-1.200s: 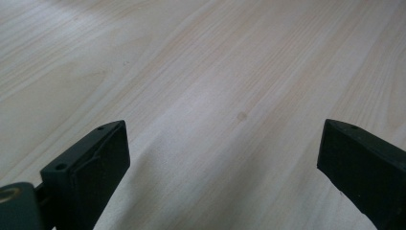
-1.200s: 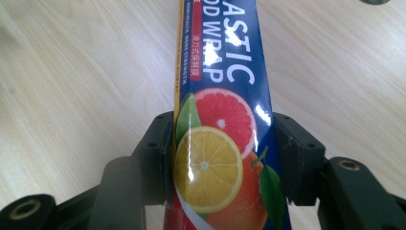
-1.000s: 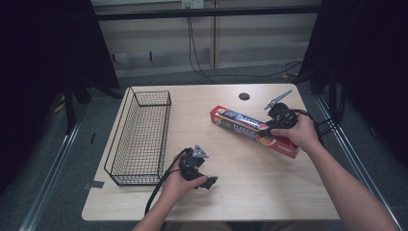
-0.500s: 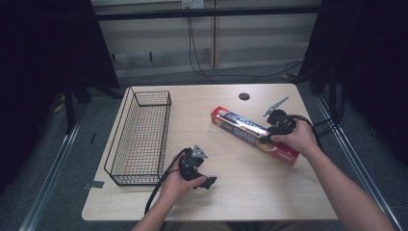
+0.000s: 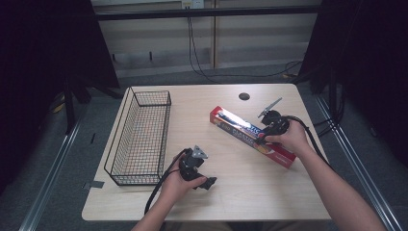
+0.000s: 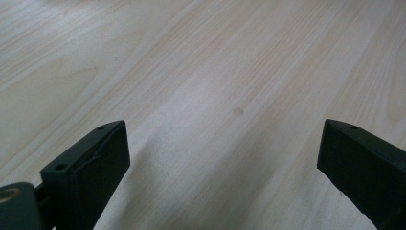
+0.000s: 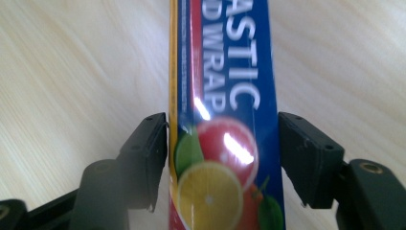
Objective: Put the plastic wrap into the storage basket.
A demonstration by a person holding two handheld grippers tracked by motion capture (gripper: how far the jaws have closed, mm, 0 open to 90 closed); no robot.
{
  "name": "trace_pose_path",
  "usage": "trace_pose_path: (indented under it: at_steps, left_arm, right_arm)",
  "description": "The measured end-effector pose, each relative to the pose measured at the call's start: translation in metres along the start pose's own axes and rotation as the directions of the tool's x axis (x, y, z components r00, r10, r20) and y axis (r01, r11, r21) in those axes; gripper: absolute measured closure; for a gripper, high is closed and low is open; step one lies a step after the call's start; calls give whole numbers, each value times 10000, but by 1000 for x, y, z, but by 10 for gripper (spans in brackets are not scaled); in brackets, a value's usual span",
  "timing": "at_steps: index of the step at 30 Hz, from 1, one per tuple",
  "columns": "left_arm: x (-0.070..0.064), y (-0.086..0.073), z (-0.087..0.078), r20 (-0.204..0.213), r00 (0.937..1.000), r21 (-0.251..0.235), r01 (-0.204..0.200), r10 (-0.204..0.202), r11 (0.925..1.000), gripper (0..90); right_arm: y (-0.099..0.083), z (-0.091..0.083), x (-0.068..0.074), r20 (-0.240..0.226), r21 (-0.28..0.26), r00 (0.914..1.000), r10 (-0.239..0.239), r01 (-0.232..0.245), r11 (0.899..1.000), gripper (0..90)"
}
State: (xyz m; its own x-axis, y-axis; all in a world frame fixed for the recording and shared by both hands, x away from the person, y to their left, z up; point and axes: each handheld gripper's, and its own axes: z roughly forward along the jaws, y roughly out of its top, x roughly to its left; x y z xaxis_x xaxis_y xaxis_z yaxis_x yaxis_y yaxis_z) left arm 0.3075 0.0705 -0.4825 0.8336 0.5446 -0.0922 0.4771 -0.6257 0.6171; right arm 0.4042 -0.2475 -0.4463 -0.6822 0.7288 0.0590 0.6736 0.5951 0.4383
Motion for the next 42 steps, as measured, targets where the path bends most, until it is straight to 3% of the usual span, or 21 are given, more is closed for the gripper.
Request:
trace_pose_path:
  at_steps: [8,13,18,21,23,24,28,31,36,38,42]
  left_arm:
    - [1,0,-3,-43,10000,-73,23,-23,10000,39]
    - [2,0,-6,19,10000,-153,32,-32,9999,39]
    - [3,9,-17,76,9999,-436,108,-105,9990,37]
    - [5,16,-24,162,9998,-368,-101,107,9993,27]
    - [7,25,-32,256,9979,-220,-587,593,9980,18]
    - [7,25,-32,256,9979,-220,-587,593,9980,10]
    - [13,48,-48,817,9912,-24,-1042,1040,9946,8]
    - [14,60,-56,887,9875,-219,-1286,1300,9915,8]
    - [15,74,-65,1139,9857,-531,-1189,1243,9915,8]
    - [17,80,-67,1172,9844,-583,-1250,1312,9904,8]
    - [21,89,-70,1169,9818,-562,-1437,1495,9880,8]
  right_arm:
    - [12,9,6,439,715,9980,-464,432,9965,421]
    - [10,8,9,615,533,9954,-728,695,9962,450]
    - [7,-3,13,392,112,9952,-900,897,9959,459]
    - [6,-9,14,317,-50,9952,-926,928,9957,460]
    - [5,-18,15,174,-246,9953,-955,959,9951,459]
    - [5,-18,15,174,-246,9953,-955,959,9951,459]
    - [3,-29,19,-12,-453,9936,-1133,1131,9925,458]
    - [1,-36,23,-62,-498,9927,-1207,1202,9915,458]
    - [-1,-44,27,-120,-509,9901,-1396,1388,9890,457]
    - [-2,-49,31,-261,-529,9858,-1659,1643,9850,458]
    - [-1,-52,37,-430,-585,9838,-1739,1713,9835,459]
